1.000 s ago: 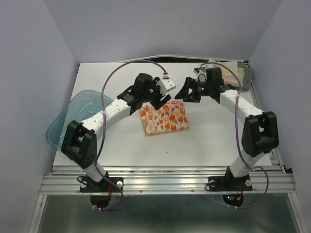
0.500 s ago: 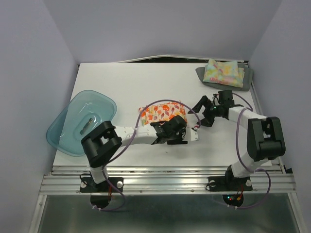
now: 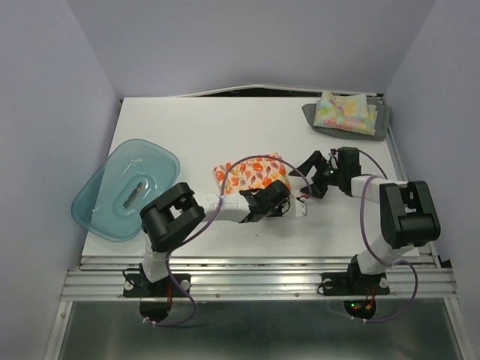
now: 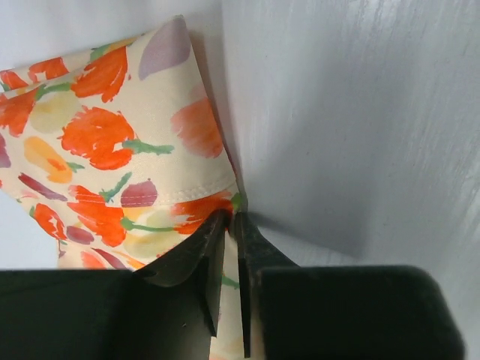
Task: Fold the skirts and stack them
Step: Neatly place the folded skirt to the corner
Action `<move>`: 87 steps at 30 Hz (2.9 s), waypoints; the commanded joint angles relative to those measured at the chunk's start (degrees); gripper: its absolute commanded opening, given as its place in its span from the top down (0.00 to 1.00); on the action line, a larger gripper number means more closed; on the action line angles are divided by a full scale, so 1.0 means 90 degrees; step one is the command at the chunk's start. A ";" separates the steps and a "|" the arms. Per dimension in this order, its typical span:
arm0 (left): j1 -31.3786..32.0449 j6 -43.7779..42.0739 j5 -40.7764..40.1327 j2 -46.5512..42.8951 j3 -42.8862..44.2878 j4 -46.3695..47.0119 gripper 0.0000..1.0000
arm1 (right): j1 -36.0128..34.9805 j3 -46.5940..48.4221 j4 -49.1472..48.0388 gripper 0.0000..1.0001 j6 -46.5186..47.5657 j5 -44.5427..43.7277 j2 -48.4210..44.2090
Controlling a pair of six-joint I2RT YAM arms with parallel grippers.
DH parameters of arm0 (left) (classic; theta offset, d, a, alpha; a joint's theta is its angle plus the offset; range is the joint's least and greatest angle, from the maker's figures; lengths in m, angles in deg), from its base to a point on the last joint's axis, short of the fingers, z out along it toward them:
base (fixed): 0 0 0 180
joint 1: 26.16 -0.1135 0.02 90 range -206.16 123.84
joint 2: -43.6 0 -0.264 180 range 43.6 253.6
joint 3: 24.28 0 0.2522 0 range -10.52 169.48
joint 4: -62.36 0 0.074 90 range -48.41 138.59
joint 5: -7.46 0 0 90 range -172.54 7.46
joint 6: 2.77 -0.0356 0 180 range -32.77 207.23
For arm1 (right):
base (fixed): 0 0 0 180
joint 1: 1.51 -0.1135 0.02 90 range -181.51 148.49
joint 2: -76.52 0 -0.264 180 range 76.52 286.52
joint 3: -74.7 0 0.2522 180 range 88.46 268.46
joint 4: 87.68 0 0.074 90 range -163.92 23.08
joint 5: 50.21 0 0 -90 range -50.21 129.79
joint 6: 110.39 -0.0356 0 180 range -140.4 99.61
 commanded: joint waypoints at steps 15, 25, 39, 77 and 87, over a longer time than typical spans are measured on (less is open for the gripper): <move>-0.0801 0.0475 0.1283 -0.0967 0.0199 -0.0092 0.57 | -0.0025 -0.0155 -0.1384 0.00 -0.0189 0.0377 0.0740; -0.0488 0.0328 0.0570 -0.0636 0.0482 -0.0044 0.51 | -0.0025 -0.0263 -0.1628 0.00 -0.0521 0.0387 0.0583; -0.0439 0.0055 0.0287 0.0272 0.0844 0.0288 0.65 | -0.0025 -0.0233 -0.1726 0.00 -0.0482 0.0436 0.0720; -0.0888 0.0602 0.1468 -0.0577 0.0707 0.0308 1.00 | -0.1040 0.0372 -0.4685 0.06 -0.2094 -0.0120 0.2614; -0.0908 0.0582 0.1430 -0.0558 0.0668 0.0415 1.00 | -0.1168 0.0723 -0.3944 0.29 -0.1099 -0.0588 0.2790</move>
